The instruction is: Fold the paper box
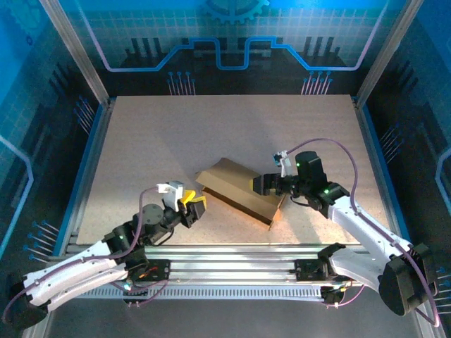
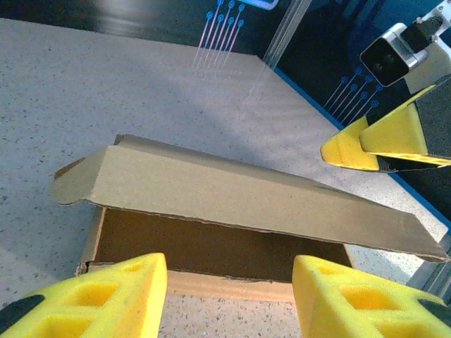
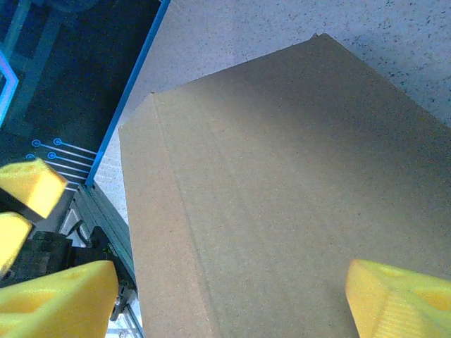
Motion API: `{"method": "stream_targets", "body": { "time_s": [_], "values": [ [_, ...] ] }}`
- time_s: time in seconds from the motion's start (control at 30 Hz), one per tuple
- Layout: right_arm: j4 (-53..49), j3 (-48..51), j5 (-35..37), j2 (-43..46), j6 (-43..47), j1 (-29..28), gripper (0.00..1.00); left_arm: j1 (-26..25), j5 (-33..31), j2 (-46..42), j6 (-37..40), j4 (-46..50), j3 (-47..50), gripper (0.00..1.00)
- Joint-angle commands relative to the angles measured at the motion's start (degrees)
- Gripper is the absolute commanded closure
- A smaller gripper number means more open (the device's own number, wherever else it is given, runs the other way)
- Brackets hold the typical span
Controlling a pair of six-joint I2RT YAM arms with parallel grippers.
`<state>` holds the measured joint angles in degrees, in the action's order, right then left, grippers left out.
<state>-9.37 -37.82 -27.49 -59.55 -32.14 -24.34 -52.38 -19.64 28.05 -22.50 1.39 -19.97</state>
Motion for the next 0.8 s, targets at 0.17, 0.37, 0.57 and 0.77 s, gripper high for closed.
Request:
{"method": "stream_targets", "body": {
  "time_s": [0.17,0.37,0.57,0.77],
  "values": [
    [-2.4,-2.6,-0.3,0.0,0.8,-0.5,0.05,12.8,14.1,11.9,0.7,5.2,-12.9,0.43],
    [-6.3,-3.5,4.1,1.4,0.7,0.6,0.00,21.2,28.7,21.5,1.4,7.7,-22.8,0.35],
    [-5.6,-1.8,7.0,6.7,-6.4,2.9,0.00,25.7,40.9,33.9,3.3,11.9,-32.5,0.15],
    [-15.5,-2.8,9.6,8.0,-5.2,5.5,0.00,27.6,50.4,46.1,3.4,13.0,-39.1,0.01]
  ]
}}
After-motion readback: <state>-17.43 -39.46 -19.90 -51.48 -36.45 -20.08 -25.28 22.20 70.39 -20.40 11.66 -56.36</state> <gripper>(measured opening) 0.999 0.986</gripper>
